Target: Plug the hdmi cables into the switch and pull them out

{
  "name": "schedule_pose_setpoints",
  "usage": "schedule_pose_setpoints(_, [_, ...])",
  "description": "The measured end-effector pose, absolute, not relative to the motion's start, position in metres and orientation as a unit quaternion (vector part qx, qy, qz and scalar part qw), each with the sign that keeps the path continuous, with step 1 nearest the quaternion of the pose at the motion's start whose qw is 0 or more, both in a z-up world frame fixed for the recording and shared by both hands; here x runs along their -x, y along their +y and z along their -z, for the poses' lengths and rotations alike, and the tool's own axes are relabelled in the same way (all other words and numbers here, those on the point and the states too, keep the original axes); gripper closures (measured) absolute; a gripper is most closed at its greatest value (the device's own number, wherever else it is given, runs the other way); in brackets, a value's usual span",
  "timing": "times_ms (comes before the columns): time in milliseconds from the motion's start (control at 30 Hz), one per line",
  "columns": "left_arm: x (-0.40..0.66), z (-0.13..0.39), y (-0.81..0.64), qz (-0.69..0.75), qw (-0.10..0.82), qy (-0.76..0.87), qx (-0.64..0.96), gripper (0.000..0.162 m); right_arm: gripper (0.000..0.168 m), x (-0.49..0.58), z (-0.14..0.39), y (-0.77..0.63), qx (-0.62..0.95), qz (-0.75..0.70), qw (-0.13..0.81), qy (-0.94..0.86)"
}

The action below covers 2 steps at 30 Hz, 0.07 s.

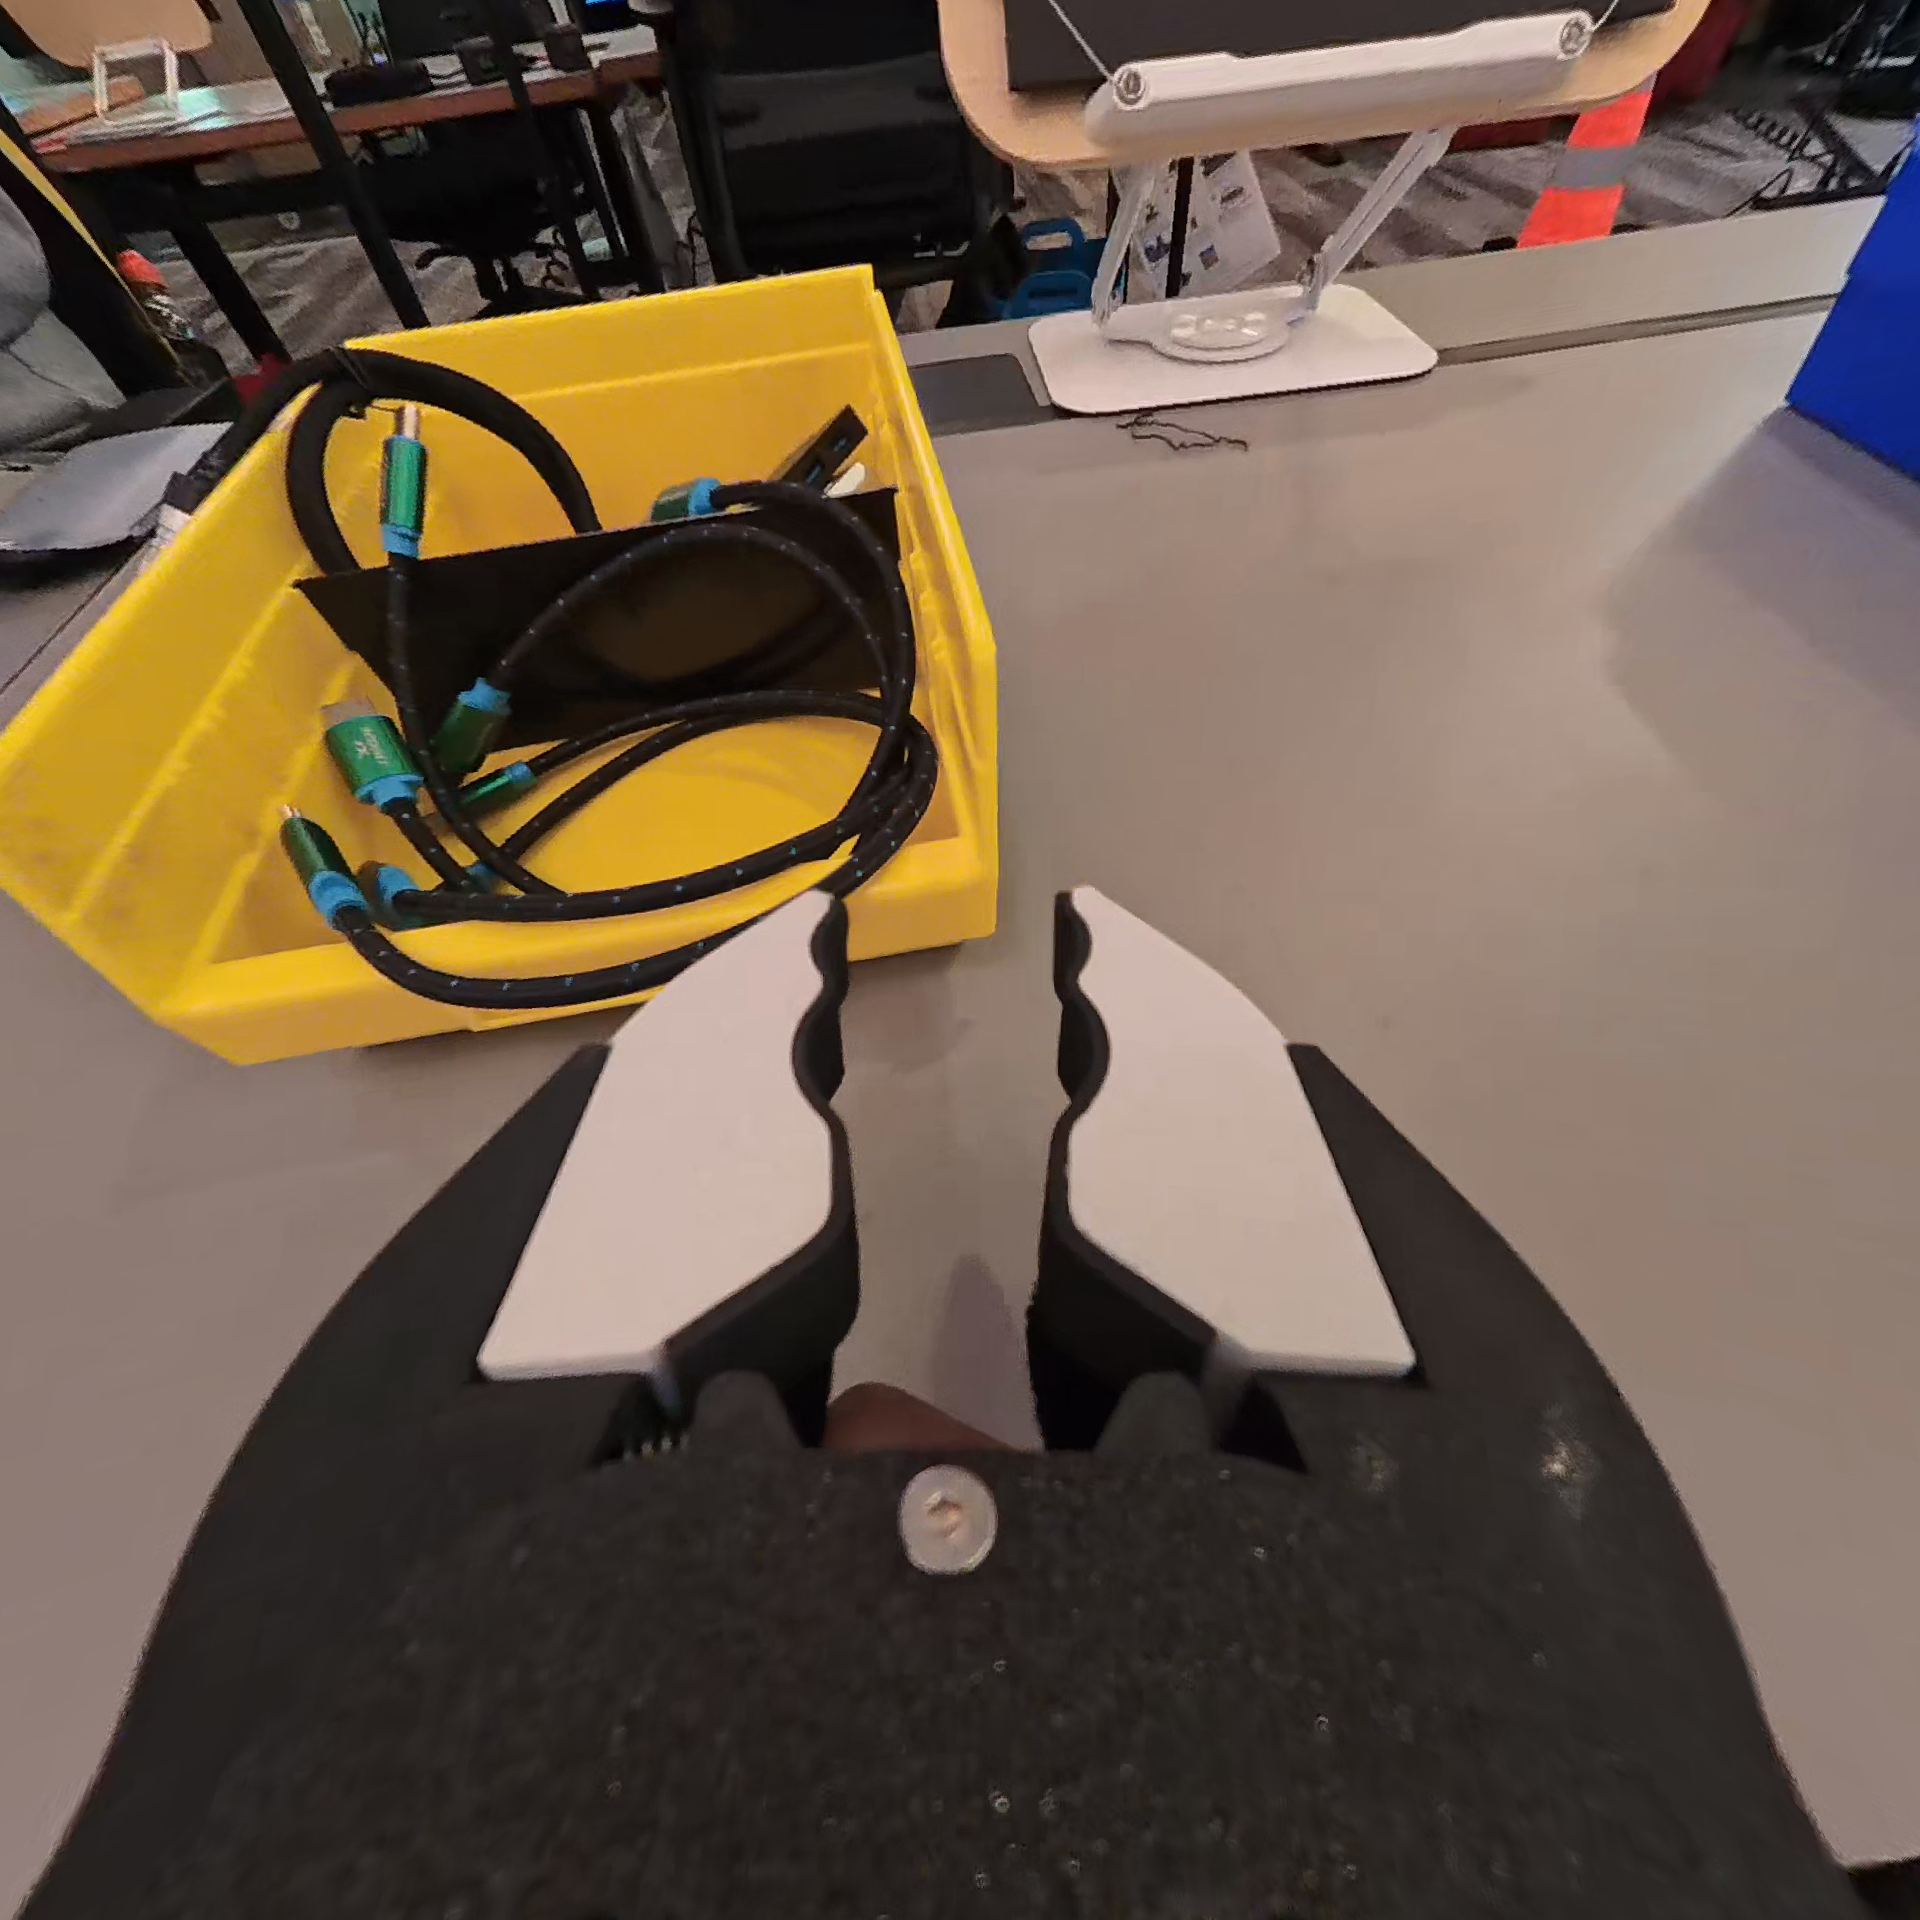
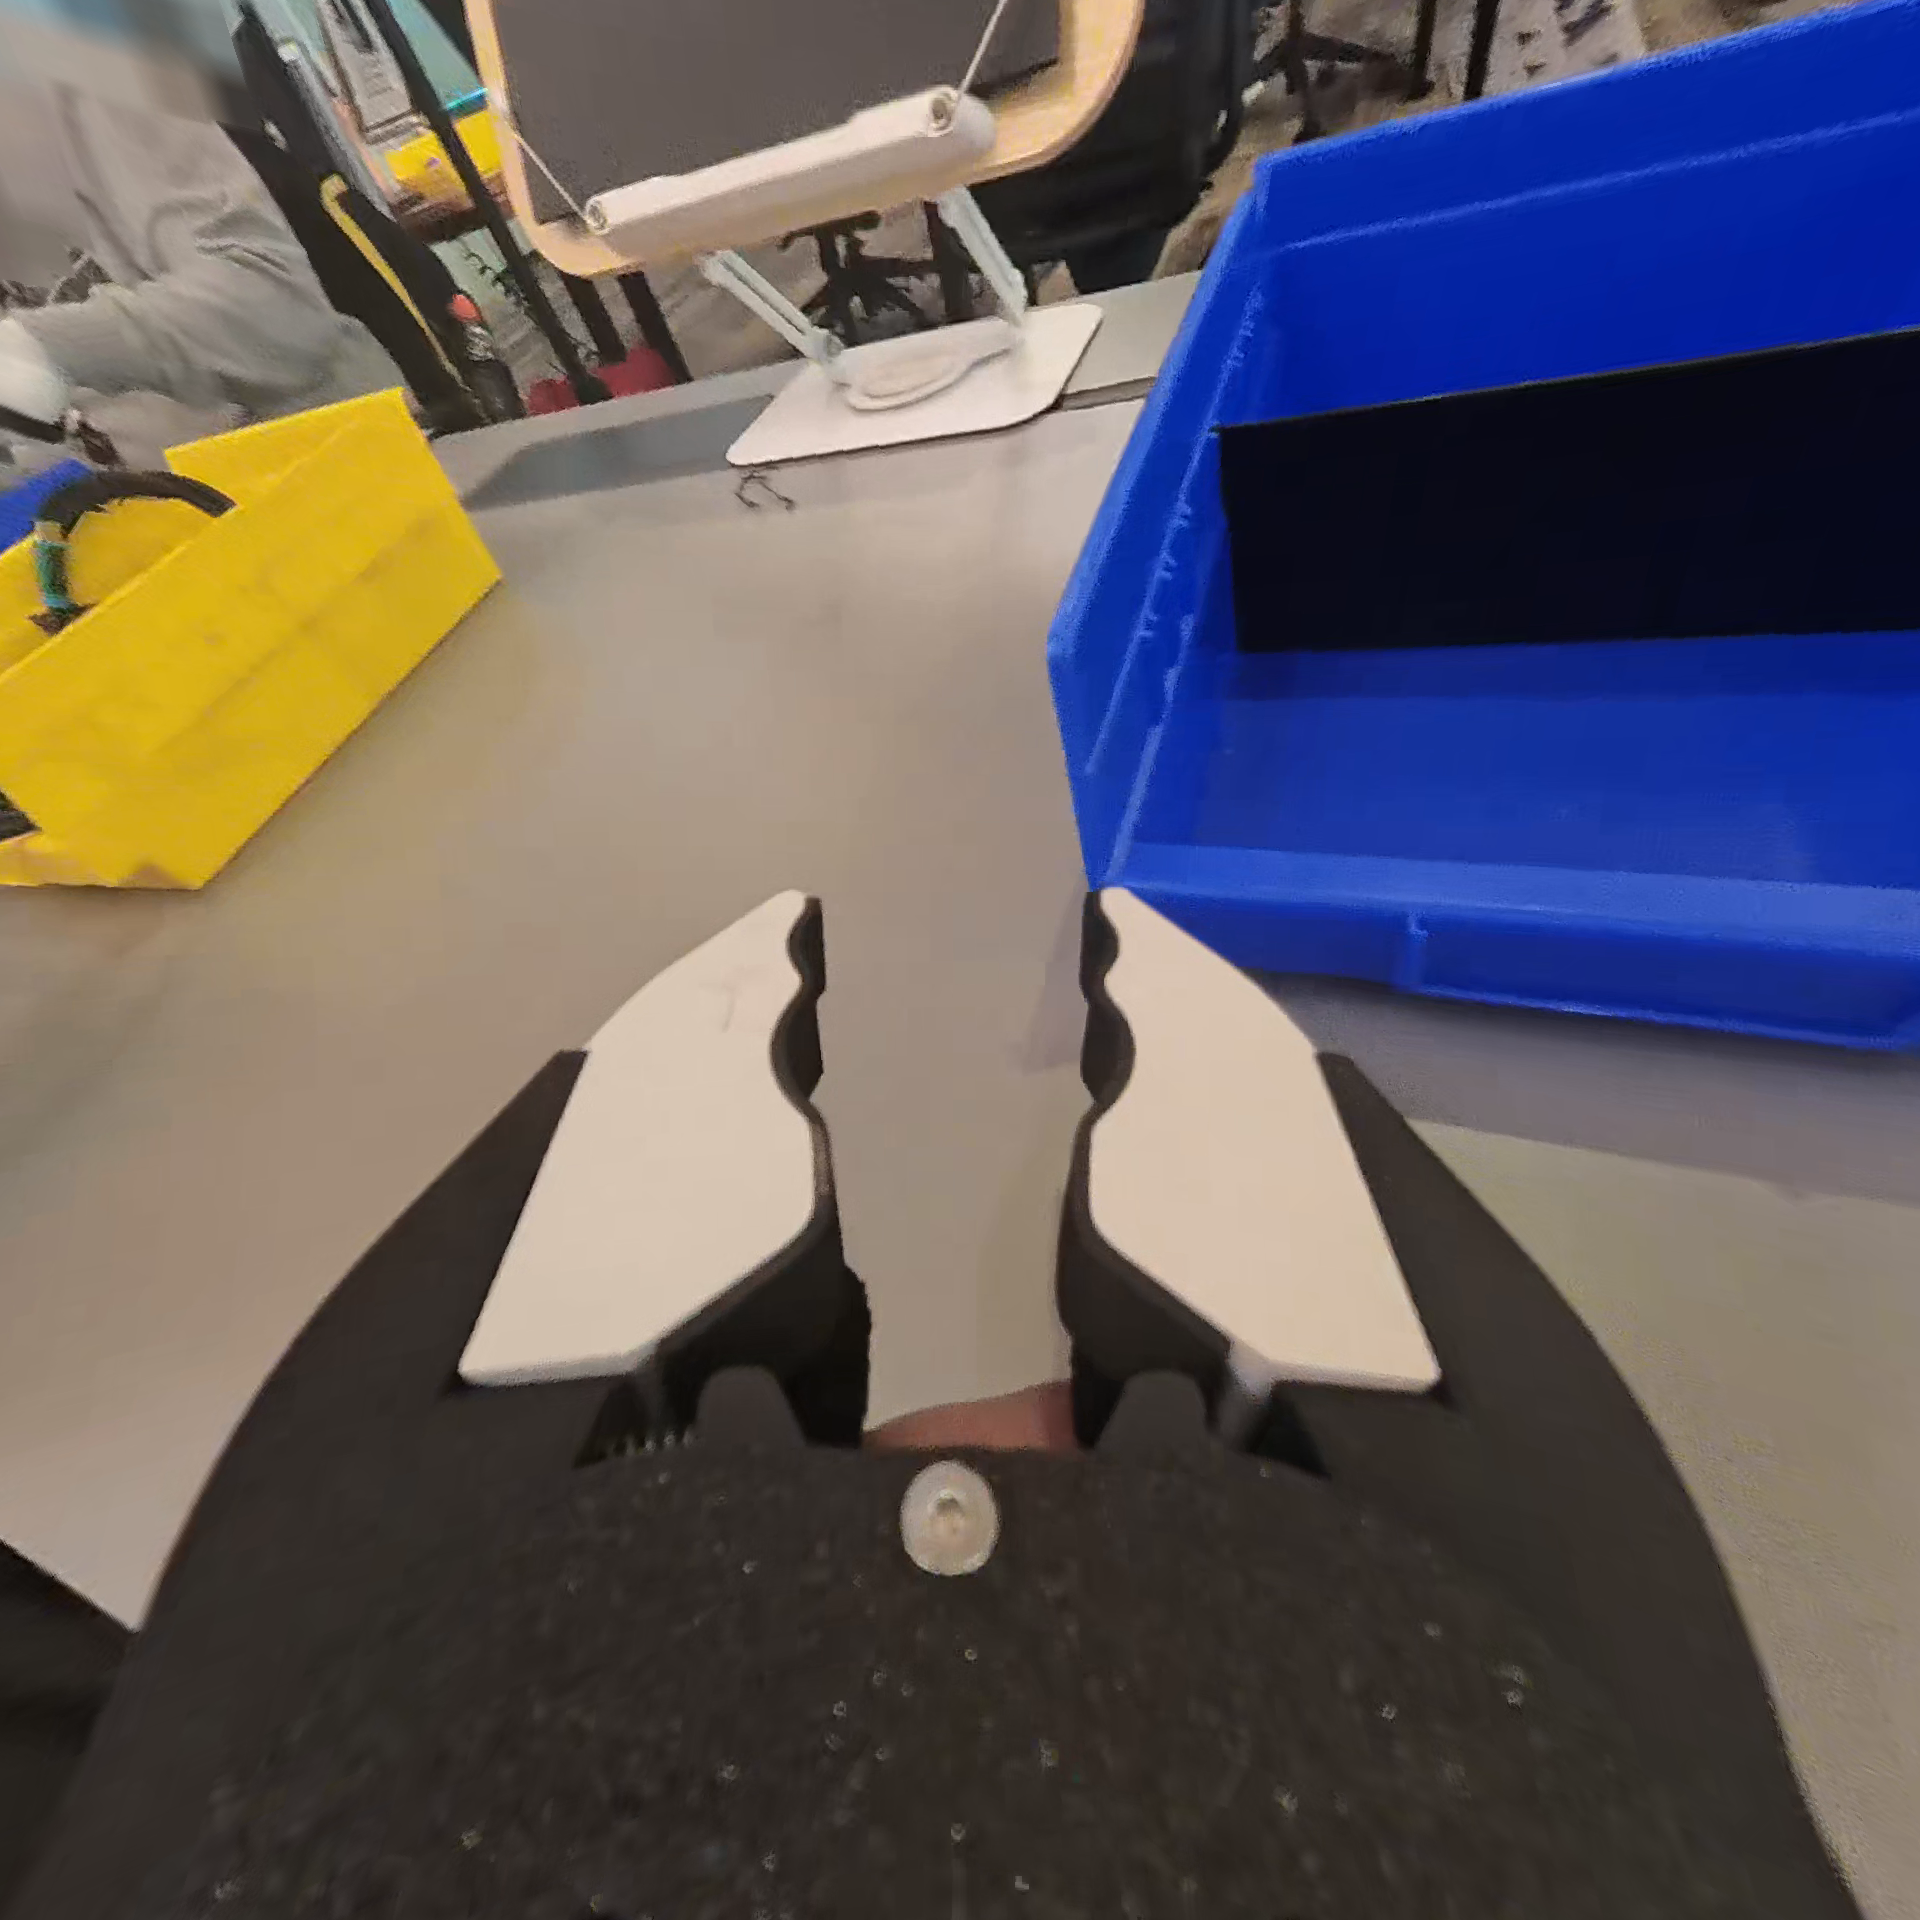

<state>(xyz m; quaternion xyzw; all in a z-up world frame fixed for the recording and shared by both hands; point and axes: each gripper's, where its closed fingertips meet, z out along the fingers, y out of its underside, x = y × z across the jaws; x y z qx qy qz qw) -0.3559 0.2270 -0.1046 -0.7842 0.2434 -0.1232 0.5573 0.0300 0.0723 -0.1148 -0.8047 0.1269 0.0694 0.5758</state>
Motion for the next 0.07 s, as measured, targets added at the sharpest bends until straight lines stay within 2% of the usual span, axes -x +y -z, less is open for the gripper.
schedule_pose_setpoints(67, [0.3581,0.1035,0.2266,0.133,0.556,0.238,0.785,0.124,0.121,-0.0315,0.1176,0.0755,0.811,-0.051,0.572,0.112])
